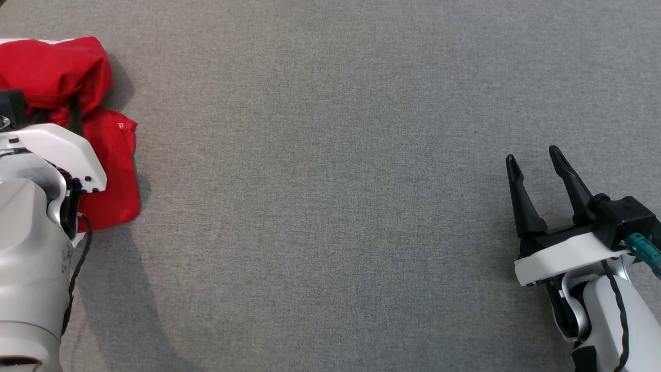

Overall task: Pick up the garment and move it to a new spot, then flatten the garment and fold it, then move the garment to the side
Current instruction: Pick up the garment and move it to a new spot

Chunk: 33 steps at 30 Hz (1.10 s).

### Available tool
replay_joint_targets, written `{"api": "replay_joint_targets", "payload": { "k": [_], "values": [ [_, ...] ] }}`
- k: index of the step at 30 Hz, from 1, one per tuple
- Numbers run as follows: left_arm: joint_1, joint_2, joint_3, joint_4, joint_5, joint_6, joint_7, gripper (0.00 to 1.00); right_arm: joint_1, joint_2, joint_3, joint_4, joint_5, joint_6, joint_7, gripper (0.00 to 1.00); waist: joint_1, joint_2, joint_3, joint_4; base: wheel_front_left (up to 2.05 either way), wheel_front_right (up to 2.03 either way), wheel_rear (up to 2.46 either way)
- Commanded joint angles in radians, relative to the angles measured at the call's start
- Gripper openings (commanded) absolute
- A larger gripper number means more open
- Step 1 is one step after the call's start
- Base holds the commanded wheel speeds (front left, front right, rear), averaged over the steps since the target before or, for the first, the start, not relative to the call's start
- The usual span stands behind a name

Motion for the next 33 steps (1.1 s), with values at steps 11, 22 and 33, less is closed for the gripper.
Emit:
{"api": "replay_joint_targets", "payload": {
  "k": [11, 22, 33],
  "values": [
    [-0.011, 0.013, 0.018, -0.027, -0.031, -0.004, -0.11, 0.0, 0.007, 0.007, -0.01, 0.024, 0.008, 0.002, -0.011, 1.0, 0.0, 0.0, -0.051, 0.023, 0.0, 0.0, 0.0],
    [0.163, 0.032, 0.047, -0.334, -0.037, 0.002, -0.122, 0.0, 0.09, 0.015, -0.034, 0.03, 0.016, 0.002, -0.012, 1.0, 0.0, 0.0, -0.229, 0.03, 0.0, 0.0, 0.0],
    [0.525, 0.006, 0.043, -0.817, -0.037, 0.059, -0.052, 0.0, 0.167, 0.025, -0.034, 0.017, 0.019, 0.002, -0.011, 1.0, 0.0, 0.0, -0.332, -0.036, 0.0, 0.0, 0.0]
  ]
}}
